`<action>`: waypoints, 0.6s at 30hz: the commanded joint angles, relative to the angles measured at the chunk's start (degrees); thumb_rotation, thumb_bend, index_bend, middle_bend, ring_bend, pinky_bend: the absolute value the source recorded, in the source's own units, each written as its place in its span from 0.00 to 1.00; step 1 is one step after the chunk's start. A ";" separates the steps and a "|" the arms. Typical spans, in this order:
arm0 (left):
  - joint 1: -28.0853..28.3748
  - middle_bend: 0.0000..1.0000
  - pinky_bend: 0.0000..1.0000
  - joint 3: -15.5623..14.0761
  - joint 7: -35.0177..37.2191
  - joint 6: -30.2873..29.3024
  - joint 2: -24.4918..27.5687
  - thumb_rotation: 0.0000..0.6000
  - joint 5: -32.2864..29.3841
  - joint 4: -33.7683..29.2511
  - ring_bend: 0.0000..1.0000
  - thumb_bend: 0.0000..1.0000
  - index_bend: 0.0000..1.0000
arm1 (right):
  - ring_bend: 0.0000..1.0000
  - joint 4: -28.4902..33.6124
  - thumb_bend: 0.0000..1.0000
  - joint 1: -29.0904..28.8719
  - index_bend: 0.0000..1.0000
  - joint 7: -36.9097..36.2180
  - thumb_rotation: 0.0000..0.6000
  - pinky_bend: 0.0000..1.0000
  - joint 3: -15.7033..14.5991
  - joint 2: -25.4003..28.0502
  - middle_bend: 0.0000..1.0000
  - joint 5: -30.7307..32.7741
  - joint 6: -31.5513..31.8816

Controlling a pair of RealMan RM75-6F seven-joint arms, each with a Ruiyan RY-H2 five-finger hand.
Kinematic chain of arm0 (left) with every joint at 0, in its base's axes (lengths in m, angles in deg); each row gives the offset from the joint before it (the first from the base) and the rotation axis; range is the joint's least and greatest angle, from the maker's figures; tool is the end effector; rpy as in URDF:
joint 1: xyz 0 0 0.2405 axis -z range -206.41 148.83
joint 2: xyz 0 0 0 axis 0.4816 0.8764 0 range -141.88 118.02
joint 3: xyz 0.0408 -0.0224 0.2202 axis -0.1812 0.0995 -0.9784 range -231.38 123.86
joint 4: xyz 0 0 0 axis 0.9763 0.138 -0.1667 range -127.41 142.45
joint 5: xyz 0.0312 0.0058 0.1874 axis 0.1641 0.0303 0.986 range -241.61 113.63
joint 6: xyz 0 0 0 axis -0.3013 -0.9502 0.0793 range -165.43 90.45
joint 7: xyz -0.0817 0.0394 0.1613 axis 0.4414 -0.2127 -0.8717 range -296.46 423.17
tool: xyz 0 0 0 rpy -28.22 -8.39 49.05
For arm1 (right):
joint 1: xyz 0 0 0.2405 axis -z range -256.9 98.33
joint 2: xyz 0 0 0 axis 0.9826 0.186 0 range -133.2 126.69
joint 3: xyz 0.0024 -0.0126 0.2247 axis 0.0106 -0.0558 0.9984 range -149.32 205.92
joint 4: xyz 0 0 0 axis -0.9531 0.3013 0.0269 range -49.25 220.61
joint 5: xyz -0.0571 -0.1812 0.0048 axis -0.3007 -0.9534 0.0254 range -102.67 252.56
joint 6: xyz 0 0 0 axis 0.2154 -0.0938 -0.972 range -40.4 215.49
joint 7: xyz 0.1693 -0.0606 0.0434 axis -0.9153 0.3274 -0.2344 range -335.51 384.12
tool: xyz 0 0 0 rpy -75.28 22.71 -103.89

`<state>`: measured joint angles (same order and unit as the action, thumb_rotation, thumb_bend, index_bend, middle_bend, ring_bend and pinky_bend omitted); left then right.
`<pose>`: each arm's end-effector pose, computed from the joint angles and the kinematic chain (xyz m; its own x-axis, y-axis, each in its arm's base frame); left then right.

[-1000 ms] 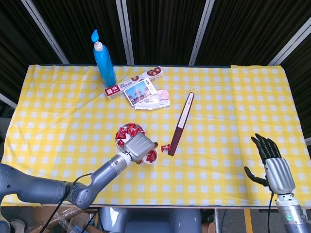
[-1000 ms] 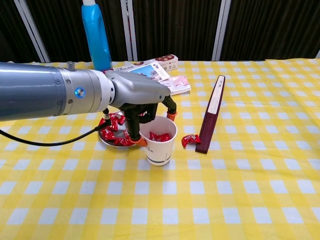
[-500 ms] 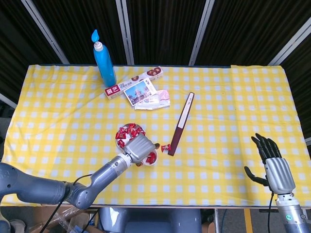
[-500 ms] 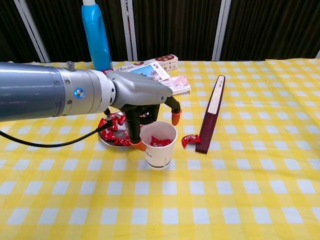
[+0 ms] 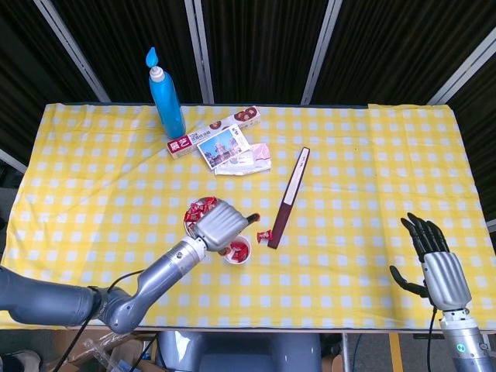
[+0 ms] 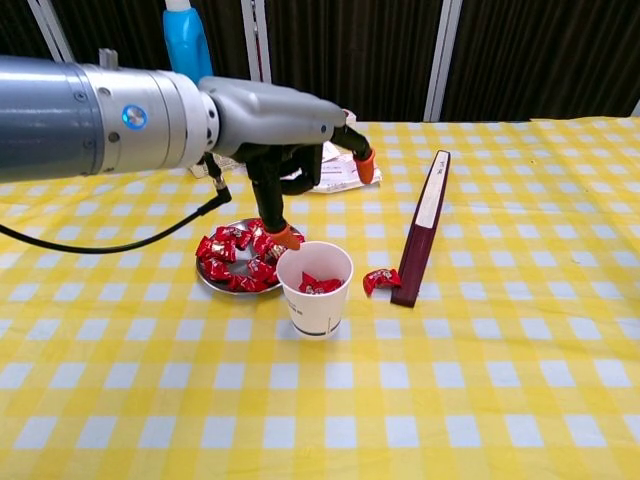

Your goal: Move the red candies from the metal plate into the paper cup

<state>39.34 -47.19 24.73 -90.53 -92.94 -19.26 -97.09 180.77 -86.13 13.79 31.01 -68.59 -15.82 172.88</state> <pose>0.0199 0.3259 -0.0206 0.6679 0.2064 0.7151 0.6205 -0.6850 -0.3818 -0.2421 -0.2242 0.1486 0.1619 -0.0177 0.9867 -0.9790 -0.1287 0.1583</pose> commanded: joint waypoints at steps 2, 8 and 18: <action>-0.65 0.83 0.95 1.65 3.45 0.89 2.18 1.00 3.33 0.23 0.84 0.10 0.22 | 0.00 0.04 0.39 0.04 0.00 -0.05 1.00 0.00 0.06 0.02 0.00 0.02 0.14; 0.05 0.84 0.95 1.04 4.12 3.26 1.12 1.00 5.87 5.59 0.84 0.15 0.26 | 0.00 0.19 0.39 0.00 0.00 -0.26 1.00 0.00 -0.03 0.15 0.00 0.05 -0.11; 3.79 0.85 0.95 -2.63 7.20 7.48 -6.86 1.00 25.93 26.36 0.84 0.15 0.29 | 0.00 0.61 0.39 -0.05 0.00 -1.59 1.00 0.00 0.11 0.64 0.00 0.71 -0.55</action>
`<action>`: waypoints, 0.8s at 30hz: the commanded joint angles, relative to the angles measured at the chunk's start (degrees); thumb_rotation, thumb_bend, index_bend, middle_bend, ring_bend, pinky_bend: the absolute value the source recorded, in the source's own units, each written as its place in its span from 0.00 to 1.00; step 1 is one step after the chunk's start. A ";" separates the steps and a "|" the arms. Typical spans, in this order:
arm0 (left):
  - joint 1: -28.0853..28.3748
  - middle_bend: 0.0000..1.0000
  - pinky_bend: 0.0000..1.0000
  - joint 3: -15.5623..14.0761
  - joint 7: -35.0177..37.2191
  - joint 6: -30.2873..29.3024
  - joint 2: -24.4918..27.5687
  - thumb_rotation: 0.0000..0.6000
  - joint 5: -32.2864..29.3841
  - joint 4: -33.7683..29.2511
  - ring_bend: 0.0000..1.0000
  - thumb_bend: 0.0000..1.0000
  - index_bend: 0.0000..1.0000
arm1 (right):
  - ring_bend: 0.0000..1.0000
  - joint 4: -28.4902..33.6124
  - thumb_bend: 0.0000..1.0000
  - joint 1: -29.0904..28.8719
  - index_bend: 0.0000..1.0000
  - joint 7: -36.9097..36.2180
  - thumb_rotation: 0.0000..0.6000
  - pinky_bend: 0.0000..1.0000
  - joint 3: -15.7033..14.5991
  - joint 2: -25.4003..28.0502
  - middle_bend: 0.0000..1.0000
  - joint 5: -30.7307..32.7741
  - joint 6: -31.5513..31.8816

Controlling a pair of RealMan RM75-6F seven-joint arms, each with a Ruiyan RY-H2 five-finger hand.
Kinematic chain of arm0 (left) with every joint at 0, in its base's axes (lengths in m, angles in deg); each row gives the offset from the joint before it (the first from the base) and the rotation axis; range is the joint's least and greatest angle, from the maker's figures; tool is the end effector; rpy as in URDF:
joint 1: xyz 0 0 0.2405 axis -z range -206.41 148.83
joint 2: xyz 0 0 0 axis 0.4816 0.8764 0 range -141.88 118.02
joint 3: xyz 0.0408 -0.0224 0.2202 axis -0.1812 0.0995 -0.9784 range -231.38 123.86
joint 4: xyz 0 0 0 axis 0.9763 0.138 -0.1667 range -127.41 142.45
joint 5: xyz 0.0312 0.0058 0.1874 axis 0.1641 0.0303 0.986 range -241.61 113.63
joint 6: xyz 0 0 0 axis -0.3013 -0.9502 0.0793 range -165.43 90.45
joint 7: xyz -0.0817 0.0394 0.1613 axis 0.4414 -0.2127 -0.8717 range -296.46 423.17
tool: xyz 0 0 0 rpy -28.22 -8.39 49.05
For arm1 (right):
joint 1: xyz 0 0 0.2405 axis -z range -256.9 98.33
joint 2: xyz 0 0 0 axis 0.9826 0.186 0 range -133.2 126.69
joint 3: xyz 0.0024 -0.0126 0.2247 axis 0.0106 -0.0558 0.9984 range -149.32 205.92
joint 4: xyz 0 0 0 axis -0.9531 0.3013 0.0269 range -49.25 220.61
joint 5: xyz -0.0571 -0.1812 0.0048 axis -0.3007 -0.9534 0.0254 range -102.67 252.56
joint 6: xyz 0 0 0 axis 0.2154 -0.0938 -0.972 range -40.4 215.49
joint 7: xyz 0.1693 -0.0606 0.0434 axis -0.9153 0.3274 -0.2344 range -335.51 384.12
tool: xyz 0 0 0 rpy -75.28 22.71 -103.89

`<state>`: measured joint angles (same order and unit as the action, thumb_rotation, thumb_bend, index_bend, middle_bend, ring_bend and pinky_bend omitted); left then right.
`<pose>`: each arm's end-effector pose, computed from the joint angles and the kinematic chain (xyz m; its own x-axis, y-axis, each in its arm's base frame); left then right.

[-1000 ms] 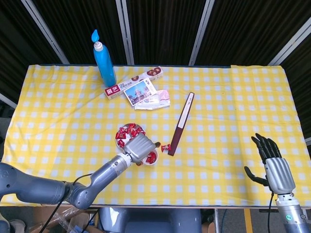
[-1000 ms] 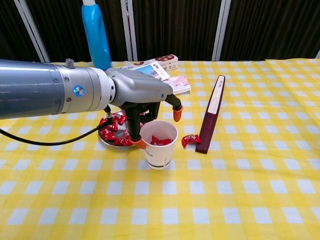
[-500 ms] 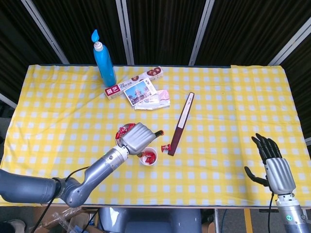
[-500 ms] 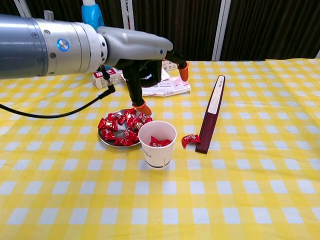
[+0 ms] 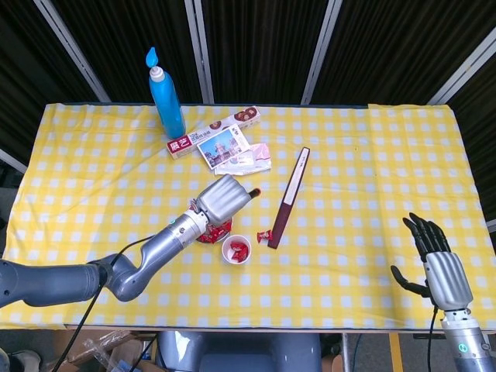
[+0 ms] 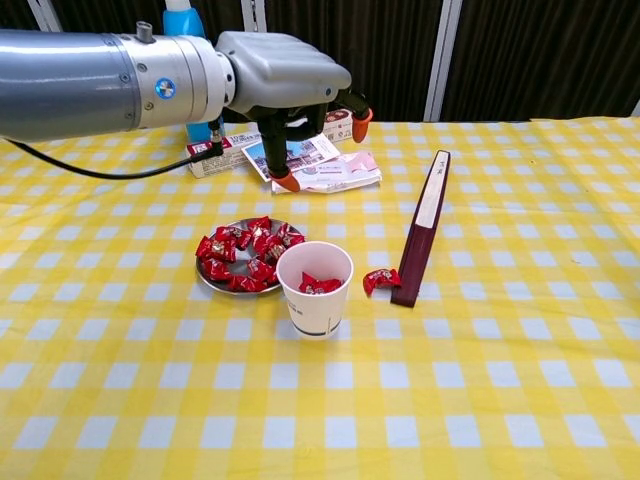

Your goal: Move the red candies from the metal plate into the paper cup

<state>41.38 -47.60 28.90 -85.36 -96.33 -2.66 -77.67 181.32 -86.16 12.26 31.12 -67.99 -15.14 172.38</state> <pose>0.0270 0.3755 -0.0200 0.7652 -0.0912 0.6372 0.3852 -0.7283 -0.5668 -0.2435 -0.2248 0.1503 0.1361 -0.0254 0.9904 -0.9844 -0.1163 0.1323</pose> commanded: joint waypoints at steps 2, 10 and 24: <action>2.31 0.85 0.95 -3.11 5.46 3.15 -4.51 1.00 13.12 9.55 0.84 0.15 0.30 | 0.00 0.14 0.39 -0.04 0.00 -0.16 1.00 0.00 0.01 0.11 0.00 0.02 -0.09; 3.90 0.85 0.95 -5.32 18.77 5.05 -10.36 1.00 23.41 19.16 0.84 0.15 0.37 | 0.00 0.29 0.39 -0.03 0.00 -0.80 1.00 0.00 0.09 0.31 0.00 0.17 -0.13; 5.10 0.85 0.95 -5.55 26.80 7.33 -17.59 1.00 27.34 29.52 0.84 0.15 0.40 | 0.00 0.42 0.39 0.02 0.00 -1.44 1.00 0.00 0.19 0.49 0.00 0.07 0.10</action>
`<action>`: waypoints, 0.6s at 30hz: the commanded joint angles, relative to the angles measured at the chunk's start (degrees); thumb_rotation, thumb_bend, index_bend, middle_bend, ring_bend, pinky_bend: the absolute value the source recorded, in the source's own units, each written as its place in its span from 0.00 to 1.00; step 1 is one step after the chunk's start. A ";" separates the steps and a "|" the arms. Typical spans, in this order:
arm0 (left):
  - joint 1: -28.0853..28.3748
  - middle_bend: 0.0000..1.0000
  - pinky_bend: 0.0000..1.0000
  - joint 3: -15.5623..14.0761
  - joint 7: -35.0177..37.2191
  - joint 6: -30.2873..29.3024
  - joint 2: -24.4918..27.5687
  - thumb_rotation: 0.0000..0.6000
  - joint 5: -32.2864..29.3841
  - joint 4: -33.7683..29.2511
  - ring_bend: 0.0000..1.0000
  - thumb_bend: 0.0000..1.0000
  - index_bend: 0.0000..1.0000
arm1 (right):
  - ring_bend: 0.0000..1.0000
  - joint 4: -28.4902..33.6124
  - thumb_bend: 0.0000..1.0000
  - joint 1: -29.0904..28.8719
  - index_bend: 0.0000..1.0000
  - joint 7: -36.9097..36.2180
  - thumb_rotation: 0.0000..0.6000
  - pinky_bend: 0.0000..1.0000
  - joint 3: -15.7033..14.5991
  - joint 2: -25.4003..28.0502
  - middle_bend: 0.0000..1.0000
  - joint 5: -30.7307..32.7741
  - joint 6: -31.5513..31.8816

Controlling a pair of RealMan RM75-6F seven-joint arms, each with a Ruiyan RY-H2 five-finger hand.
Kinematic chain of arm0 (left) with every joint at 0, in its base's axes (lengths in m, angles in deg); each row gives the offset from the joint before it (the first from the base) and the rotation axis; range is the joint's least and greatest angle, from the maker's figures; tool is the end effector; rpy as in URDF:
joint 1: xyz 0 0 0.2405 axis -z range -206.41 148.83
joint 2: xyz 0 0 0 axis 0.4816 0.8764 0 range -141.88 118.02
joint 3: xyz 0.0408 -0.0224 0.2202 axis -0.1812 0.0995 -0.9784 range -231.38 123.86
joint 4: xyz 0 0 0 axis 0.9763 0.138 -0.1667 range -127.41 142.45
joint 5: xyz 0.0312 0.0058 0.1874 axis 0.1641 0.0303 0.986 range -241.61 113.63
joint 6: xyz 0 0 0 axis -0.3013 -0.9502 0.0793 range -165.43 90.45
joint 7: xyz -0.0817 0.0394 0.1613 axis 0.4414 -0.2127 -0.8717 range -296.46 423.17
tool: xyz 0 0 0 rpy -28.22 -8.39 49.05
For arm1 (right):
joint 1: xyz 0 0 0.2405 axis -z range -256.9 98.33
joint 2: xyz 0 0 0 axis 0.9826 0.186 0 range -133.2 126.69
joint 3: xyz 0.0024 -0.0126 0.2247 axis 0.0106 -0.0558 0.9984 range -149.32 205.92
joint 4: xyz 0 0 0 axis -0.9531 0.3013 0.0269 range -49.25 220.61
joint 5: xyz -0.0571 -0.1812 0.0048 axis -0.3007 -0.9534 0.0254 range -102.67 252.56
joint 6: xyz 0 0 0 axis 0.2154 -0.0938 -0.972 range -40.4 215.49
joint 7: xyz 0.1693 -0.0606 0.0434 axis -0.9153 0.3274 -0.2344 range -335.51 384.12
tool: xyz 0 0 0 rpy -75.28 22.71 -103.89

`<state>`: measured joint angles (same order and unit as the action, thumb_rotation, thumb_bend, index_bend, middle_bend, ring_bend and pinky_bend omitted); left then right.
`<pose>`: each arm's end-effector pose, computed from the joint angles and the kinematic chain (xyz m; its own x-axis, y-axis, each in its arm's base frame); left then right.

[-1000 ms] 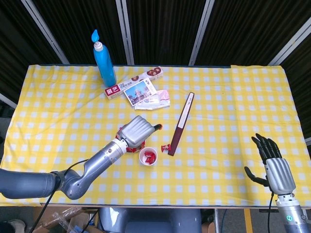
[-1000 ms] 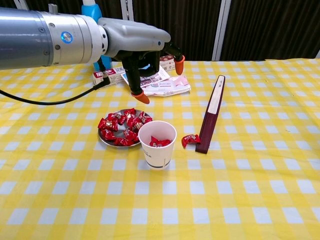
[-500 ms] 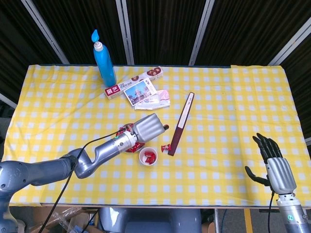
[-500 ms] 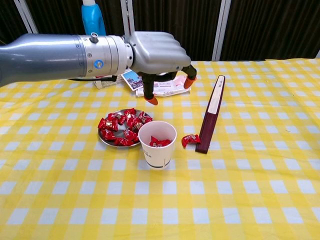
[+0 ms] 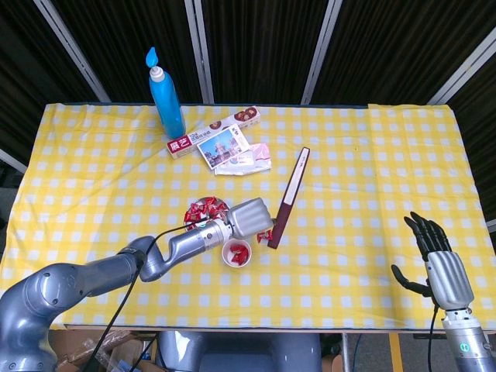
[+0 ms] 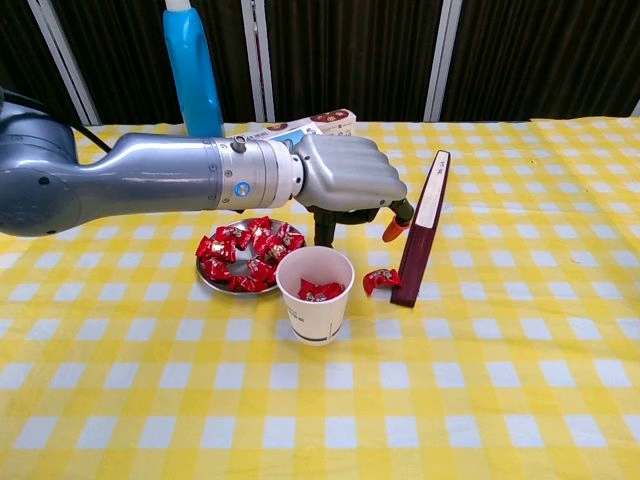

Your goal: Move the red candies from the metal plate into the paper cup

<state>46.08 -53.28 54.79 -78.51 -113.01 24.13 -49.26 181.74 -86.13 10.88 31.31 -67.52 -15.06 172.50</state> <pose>0.0284 0.3692 -0.1056 0.8141 -0.1514 0.5606 0.1582 -0.8710 -0.4651 -0.2427 -0.2253 0.1530 0.1126 -0.0228 0.9934 -0.9873 -0.1157 0.1092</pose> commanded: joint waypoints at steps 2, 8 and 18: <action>0.55 0.85 0.95 0.25 1.49 0.69 -1.49 1.00 0.77 1.81 0.84 0.15 0.40 | 0.00 0.07 0.39 -0.03 0.00 -0.19 1.00 0.00 0.00 0.04 0.00 -0.06 -0.03; 0.87 0.85 0.95 0.20 2.60 1.54 -3.11 1.00 1.41 3.86 0.84 0.17 0.41 | 0.00 0.08 0.39 -0.02 0.00 -0.48 1.00 0.00 -0.02 0.06 0.00 -0.26 0.09; 1.36 0.85 0.95 0.57 4.45 2.55 -6.36 1.00 1.98 7.15 0.84 0.20 0.44 | 0.00 0.26 0.39 -0.03 0.00 -0.97 1.00 0.00 -0.08 0.16 0.00 -0.53 0.18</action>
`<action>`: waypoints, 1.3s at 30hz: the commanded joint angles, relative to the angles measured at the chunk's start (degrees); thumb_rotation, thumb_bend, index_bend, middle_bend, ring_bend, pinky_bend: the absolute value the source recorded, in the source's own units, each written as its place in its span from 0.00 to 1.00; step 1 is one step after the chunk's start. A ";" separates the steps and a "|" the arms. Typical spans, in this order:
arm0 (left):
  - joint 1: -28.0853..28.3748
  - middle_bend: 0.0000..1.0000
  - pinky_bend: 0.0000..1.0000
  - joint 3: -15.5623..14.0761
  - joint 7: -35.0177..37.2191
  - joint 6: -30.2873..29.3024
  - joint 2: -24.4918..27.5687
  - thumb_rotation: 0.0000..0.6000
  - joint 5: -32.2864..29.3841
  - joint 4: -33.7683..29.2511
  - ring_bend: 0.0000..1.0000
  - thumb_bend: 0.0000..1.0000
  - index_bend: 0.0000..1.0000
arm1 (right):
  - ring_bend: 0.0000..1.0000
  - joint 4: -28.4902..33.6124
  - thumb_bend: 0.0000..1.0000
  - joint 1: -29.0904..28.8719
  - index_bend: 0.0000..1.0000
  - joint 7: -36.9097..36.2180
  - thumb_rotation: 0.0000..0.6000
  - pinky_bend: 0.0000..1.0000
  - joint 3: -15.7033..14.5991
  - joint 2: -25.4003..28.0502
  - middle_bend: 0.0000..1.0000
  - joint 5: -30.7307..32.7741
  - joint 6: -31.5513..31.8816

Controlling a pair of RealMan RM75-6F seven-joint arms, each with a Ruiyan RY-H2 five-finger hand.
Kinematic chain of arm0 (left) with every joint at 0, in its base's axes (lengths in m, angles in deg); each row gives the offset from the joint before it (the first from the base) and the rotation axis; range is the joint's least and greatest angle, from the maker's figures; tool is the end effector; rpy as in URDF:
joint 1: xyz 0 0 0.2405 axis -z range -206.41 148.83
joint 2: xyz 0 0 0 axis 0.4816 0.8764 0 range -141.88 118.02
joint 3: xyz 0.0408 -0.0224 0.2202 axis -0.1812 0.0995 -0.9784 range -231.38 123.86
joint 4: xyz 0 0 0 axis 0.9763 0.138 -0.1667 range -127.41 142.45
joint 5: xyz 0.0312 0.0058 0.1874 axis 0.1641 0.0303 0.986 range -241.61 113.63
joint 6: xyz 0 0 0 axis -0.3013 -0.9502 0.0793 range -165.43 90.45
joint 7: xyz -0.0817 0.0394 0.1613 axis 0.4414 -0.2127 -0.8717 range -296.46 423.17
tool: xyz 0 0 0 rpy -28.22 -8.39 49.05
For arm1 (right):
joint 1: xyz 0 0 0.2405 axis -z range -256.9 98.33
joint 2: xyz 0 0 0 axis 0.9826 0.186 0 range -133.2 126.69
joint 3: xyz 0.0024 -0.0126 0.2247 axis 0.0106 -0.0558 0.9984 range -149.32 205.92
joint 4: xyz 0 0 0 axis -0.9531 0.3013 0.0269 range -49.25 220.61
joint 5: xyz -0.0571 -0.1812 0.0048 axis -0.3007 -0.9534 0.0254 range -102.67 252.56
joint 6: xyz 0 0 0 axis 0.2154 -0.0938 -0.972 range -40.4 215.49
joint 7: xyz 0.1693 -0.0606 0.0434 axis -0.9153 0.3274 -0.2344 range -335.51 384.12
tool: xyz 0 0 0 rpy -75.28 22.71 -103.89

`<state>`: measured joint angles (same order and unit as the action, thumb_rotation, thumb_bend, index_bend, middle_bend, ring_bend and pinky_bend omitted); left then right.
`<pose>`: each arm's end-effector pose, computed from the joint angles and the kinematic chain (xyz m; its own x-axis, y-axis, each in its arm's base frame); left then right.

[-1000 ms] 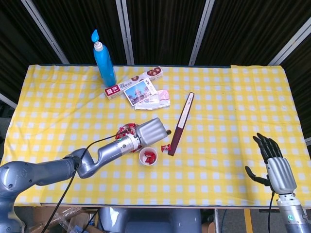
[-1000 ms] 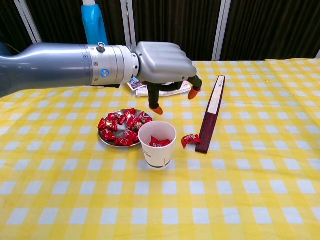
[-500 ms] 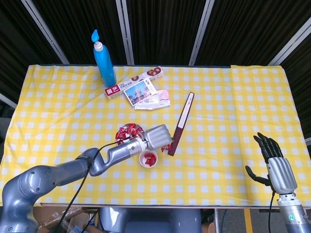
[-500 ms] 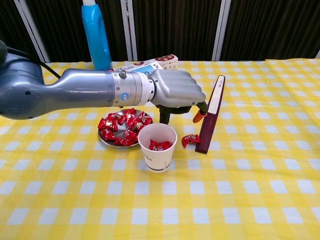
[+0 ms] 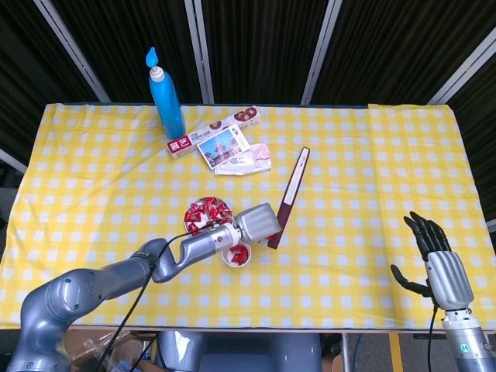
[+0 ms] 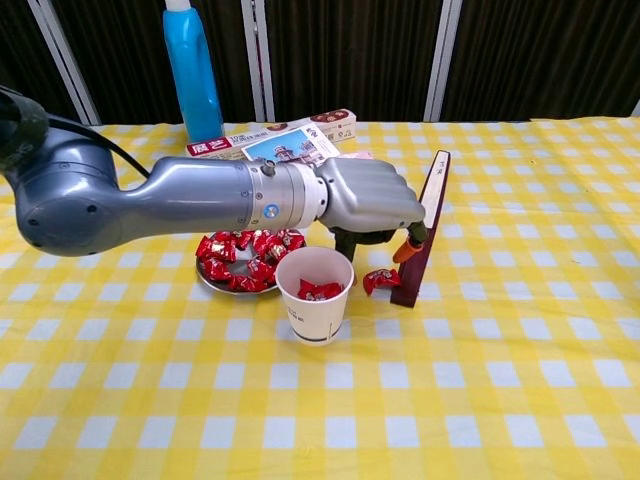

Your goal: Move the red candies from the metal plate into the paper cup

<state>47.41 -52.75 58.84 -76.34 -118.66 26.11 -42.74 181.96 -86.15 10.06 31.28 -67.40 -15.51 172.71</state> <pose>0.0345 0.3653 -0.1300 0.8212 -0.1219 0.5575 0.1647 -0.8847 -0.4361 -0.2405 -0.2250 0.1534 0.0973 -0.0235 0.9950 -0.9878 -0.1242 0.0936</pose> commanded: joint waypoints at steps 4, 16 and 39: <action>-0.09 0.85 0.95 0.03 0.76 0.69 -1.51 1.00 0.05 1.64 0.84 0.21 0.45 | 0.00 0.11 0.39 0.00 0.00 -0.28 1.00 0.00 -0.07 0.11 0.00 -0.23 0.09; -0.79 0.86 0.95 0.01 1.52 0.77 -2.45 1.00 0.24 2.85 0.84 0.37 0.53 | 0.00 0.13 0.39 -0.02 0.00 -0.38 1.00 0.00 -0.11 0.12 0.00 -0.22 0.00; -6.43 0.86 0.95 4.29 -3.50 -6.62 10.62 1.00 -3.47 -10.29 0.84 0.39 0.57 | 0.00 -0.35 0.39 -0.02 0.00 0.08 1.00 0.00 -0.14 -0.14 0.00 -0.51 0.25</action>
<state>42.87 -50.34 56.58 -80.18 -112.49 24.40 -47.97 181.64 -86.16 10.08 31.16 -67.50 -15.99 172.98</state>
